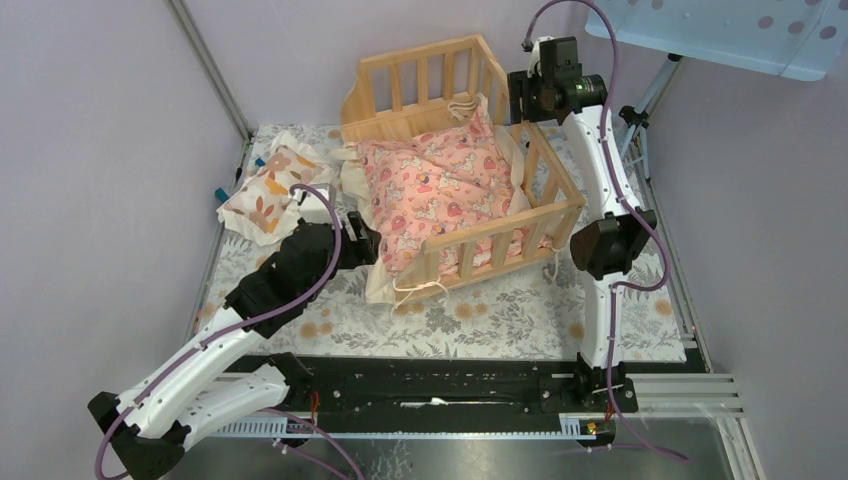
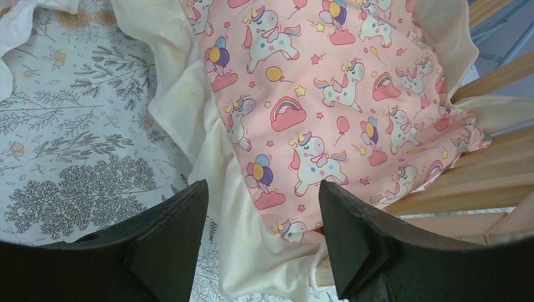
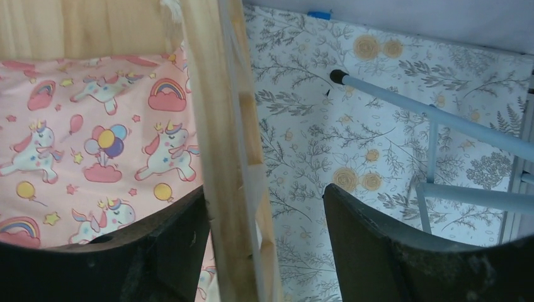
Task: Set up the pet bed
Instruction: Adjust the bed frame at the center of the board.
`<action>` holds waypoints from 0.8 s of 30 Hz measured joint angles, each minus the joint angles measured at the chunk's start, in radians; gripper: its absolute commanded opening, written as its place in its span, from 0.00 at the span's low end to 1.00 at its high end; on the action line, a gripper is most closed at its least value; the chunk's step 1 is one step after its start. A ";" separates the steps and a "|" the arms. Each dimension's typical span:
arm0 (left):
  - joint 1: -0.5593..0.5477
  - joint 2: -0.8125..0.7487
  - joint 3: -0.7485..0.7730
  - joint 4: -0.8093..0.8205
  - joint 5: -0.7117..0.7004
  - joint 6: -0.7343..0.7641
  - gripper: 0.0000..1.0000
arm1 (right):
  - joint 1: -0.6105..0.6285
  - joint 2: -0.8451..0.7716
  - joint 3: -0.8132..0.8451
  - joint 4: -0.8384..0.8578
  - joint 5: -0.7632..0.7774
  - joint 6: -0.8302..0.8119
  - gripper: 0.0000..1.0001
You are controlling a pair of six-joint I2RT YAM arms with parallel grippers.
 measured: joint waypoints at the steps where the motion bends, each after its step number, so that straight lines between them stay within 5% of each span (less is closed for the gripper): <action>1: 0.000 -0.002 0.000 0.000 0.000 0.000 0.69 | -0.008 0.007 0.000 -0.004 -0.018 -0.008 0.67; 9: 0.004 -0.004 0.000 -0.002 0.000 0.001 0.69 | -0.012 0.012 -0.003 -0.005 -0.128 -0.043 0.47; 17: 0.004 -0.008 0.003 -0.037 -0.008 0.007 0.71 | -0.012 0.012 -0.004 -0.003 -0.121 -0.039 0.01; 24: 0.004 0.047 0.155 -0.076 -0.024 0.072 0.74 | 0.026 -0.090 -0.194 0.110 0.001 0.051 0.00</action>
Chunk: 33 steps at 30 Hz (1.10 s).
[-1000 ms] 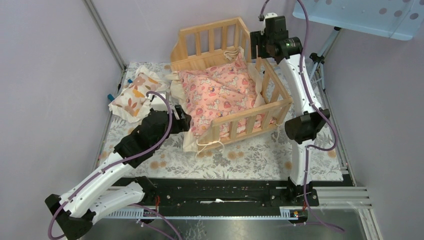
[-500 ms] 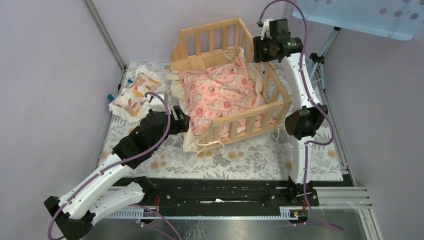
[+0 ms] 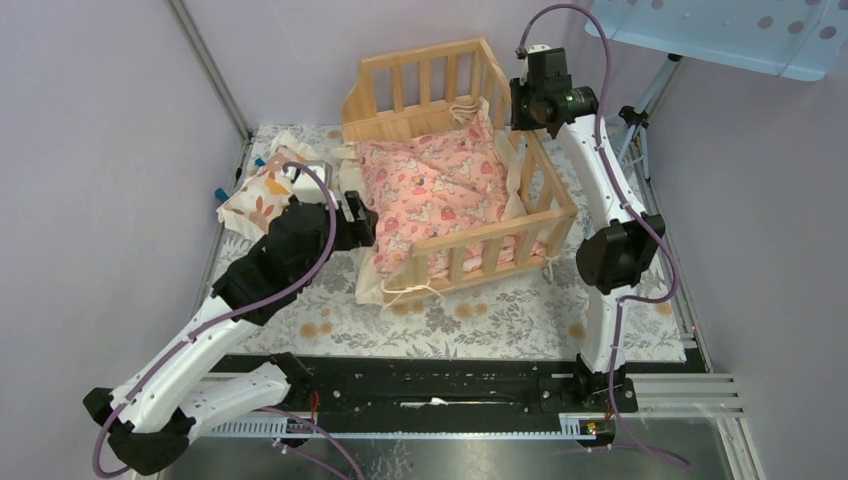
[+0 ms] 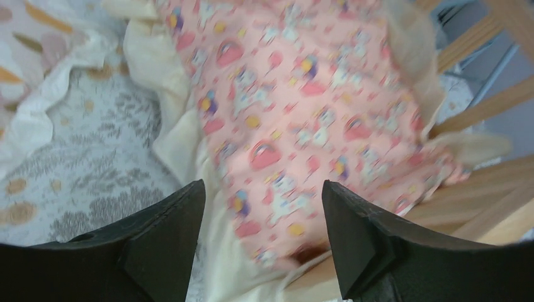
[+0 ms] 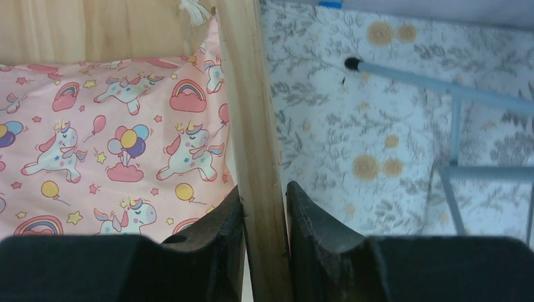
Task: Set up the pet bed
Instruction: Adjust the bed frame at the center of the board.
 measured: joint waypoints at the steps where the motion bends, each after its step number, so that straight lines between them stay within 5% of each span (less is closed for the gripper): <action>1: 0.000 0.019 0.037 0.002 -0.001 0.011 0.74 | 0.016 -0.039 -0.061 0.021 0.039 0.026 0.00; 6: 0.000 0.119 0.195 0.007 -0.003 0.059 0.75 | 0.146 -0.237 -0.345 0.079 0.240 0.232 0.03; 10: 0.002 0.232 0.318 0.015 0.014 0.087 0.77 | 0.256 -0.387 -0.561 0.161 0.348 0.414 0.41; 14: 0.003 0.337 0.395 0.019 0.064 0.107 0.80 | 0.291 -0.440 -0.624 0.213 0.355 0.513 0.61; 23: 0.005 0.539 0.531 0.026 0.230 0.136 0.85 | 0.291 -0.843 -0.851 0.350 0.352 0.433 0.68; 33: -0.154 0.891 0.978 -0.066 0.247 0.167 0.85 | 0.291 -1.345 -0.995 0.365 0.555 0.339 0.68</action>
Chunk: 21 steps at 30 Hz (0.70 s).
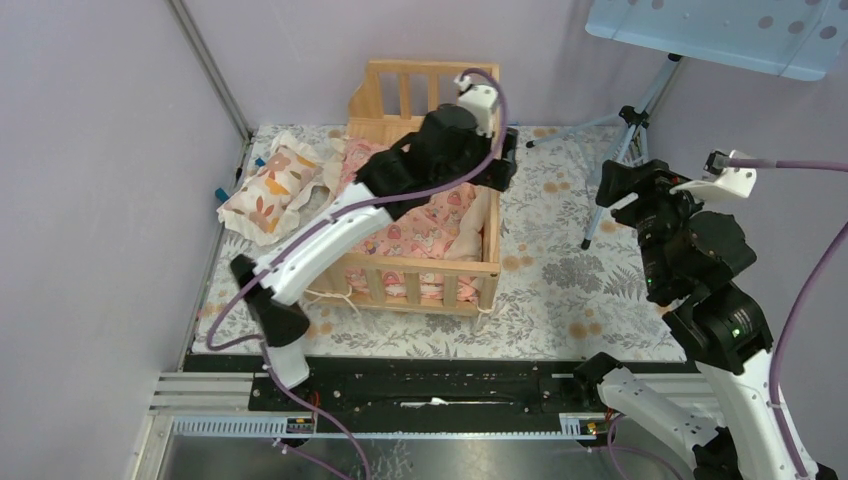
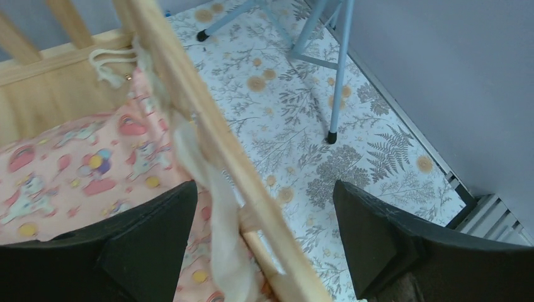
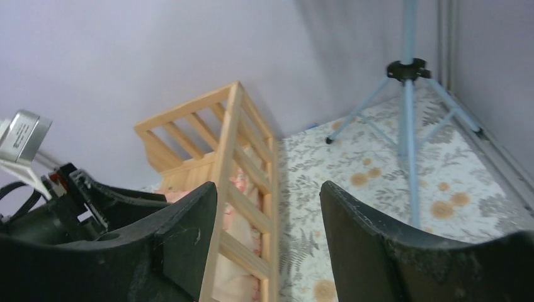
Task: Set up the pet bed
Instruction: Adjust the bed frame at the center of the board.
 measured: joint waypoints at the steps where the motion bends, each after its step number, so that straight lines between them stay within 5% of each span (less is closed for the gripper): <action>1: -0.016 0.042 0.051 -0.018 -0.005 -0.001 0.83 | 0.000 -0.012 -0.008 -0.009 0.016 -0.007 0.68; 9: -0.029 0.297 0.262 -0.183 -0.058 0.000 0.78 | 0.000 -0.021 -0.038 -0.096 0.073 -0.051 0.69; 15: -0.026 0.344 0.304 -0.248 -0.095 0.018 0.60 | 0.000 -0.021 -0.060 -0.107 0.077 -0.062 0.69; 21: -0.038 0.346 0.309 -0.239 -0.102 -0.025 0.17 | 0.000 -0.024 -0.090 -0.108 0.077 -0.068 0.69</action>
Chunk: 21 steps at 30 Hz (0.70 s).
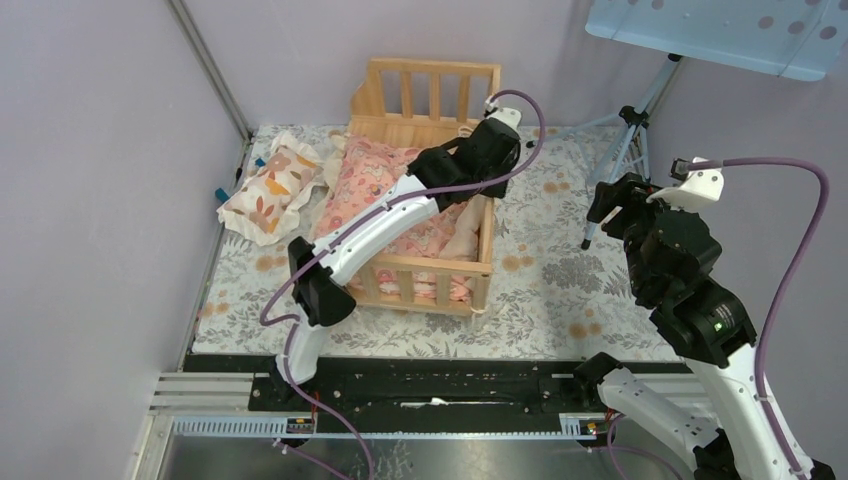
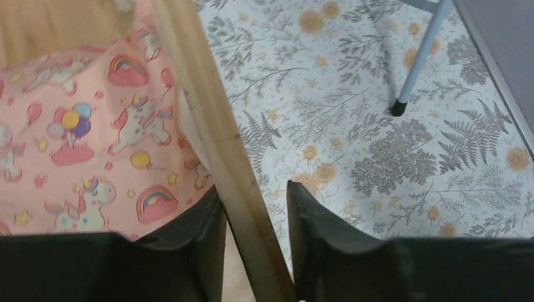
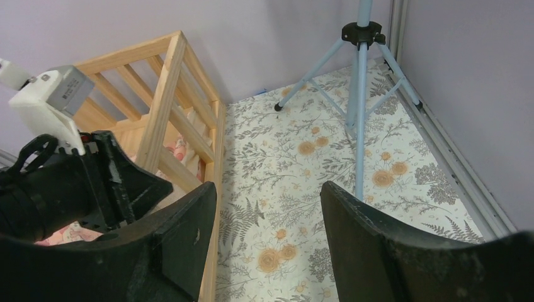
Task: Set up the pet bed
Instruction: Adjust the bed frame at the center of the board.
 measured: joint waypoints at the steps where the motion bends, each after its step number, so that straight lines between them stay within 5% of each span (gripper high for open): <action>1: -0.001 -0.002 0.000 -0.011 -0.020 -0.028 0.11 | 0.000 -0.002 -0.003 0.000 0.000 -0.001 0.69; 7: 0.041 -0.047 -0.020 -0.119 -0.049 -0.027 0.00 | 0.000 -0.018 -0.028 0.002 -0.003 -0.003 0.70; 21: 0.072 -0.372 -0.417 -0.086 0.298 0.419 0.00 | 0.000 -0.010 -0.110 0.019 -0.050 -0.017 0.72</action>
